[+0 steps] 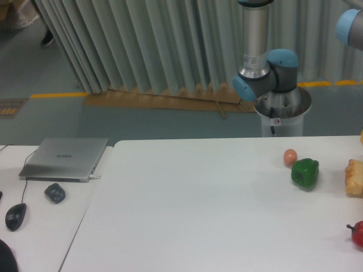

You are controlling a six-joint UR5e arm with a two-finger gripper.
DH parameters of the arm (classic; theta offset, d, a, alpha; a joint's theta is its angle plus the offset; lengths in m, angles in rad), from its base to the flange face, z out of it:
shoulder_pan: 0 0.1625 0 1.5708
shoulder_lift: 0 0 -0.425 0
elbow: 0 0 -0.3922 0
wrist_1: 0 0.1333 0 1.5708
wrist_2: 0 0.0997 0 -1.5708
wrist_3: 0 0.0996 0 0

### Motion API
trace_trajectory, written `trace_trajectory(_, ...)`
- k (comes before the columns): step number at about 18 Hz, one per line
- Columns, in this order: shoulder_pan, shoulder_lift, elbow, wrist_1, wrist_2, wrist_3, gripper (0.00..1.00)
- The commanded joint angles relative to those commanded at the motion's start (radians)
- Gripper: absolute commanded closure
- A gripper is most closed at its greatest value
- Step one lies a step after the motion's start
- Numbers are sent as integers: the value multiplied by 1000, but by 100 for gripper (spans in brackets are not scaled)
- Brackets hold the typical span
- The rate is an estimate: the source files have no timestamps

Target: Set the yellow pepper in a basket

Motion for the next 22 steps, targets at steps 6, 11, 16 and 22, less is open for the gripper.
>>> trace_trajectory(6,43,-21,-2,147,-6,45,62)
trace_trajectory(11,37,-66,12,245,-8,26,62)
trace_trajectory(16,29,-98,28,296,-8,-1,62)
trace_trajectory(22,28,-152,8,275,6,-4,62)
